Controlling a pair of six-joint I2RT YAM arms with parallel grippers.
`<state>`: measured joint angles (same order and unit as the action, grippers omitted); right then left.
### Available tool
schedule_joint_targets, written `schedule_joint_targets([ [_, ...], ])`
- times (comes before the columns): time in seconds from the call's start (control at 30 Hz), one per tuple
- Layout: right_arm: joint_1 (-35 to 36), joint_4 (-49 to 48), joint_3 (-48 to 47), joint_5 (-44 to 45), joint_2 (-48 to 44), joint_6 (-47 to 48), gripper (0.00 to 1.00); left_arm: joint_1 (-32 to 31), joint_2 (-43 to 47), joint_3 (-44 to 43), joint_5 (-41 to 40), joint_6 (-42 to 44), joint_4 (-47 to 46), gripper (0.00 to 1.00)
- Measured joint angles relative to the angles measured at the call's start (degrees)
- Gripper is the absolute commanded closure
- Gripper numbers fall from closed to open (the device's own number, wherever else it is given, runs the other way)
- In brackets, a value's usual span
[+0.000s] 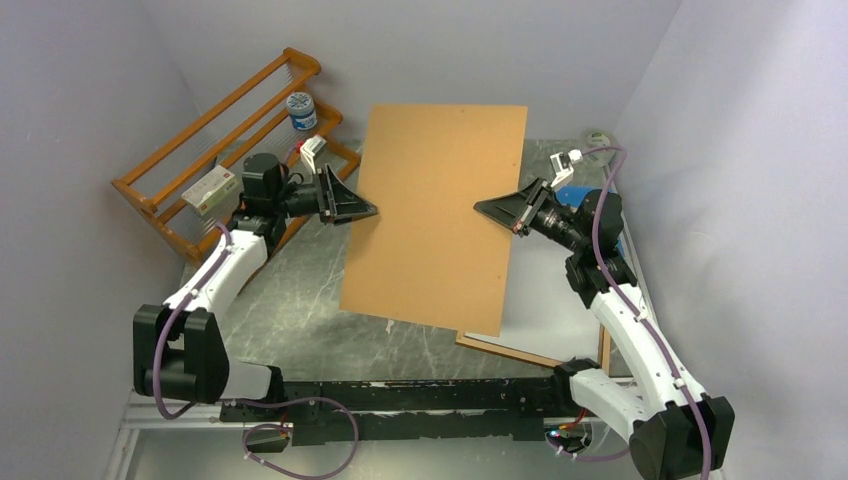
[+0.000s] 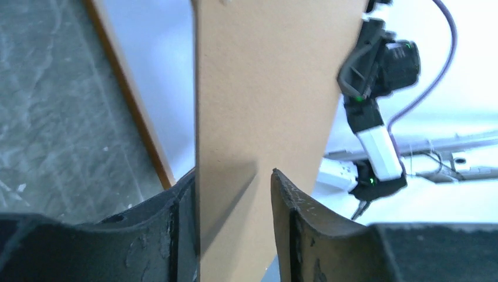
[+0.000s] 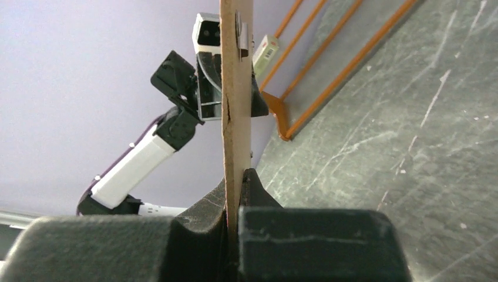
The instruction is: Put the photo into the frame
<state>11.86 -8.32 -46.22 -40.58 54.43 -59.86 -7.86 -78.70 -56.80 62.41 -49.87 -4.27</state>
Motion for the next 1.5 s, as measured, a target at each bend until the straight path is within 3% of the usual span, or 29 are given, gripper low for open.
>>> schedule_joint_targets([
  [0.17,-1.31,-5.60,0.55,-2.91,0.26,-3.56,1.00,1.40,1.95,3.63,6.62,-12.35,-17.29,0.68],
  [0.33,-1.77,-11.19,1.38,-4.81,1.66,-6.99,1.00,3.54,1.09,4.83,11.28,-26.38,-35.58,0.96],
  [0.4,-1.81,-12.37,1.38,-5.11,2.12,-7.43,0.84,3.87,-0.11,4.83,12.41,-32.02,-42.88,0.97],
  [0.43,-1.88,-12.37,1.38,-5.14,2.21,-7.48,0.68,4.04,-0.98,4.83,12.85,-35.26,-47.15,0.97],
  [0.5,-1.97,-11.34,1.29,-4.96,2.25,-6.58,0.49,4.33,-2.80,4.83,13.35,-40.59,-54.95,0.98],
  [0.67,-2.01,-1.51,-0.90,-2.23,2.47,0.79,0.32,7.30,-3.82,5.18,14.40,-43.19,-60.50,0.97],
  [0.77,-2.03,5.60,-2.64,2.25,2.45,5.68,0.29,9.46,-1.36,5.35,13.49,-35.58,-50.64,0.97],
  [0.93,-2.03,16.22,-2.91,11.93,2.73,10.86,0.31,10.43,6.60,-0.63,5.53,-9.44,-12.35,0.98],
  [1.07,-2.03,21.81,-2.91,18.53,4.68,13.53,0.36,10.29,10.29,-8.17,-2.62,6.51,9.42,0.98],
  [1.33,0.66,26.60,-2.54,27.47,16.06,16.55,0.45,10.40,10.51,-12.59,-10.23,22.47,32.28,0.97],
  [1.5,6.03,29.16,-2.95,33.24,24.46,16.98,0.55,10.40,9.53,-12.66,-12.41,26.34,38.53,0.97],
])
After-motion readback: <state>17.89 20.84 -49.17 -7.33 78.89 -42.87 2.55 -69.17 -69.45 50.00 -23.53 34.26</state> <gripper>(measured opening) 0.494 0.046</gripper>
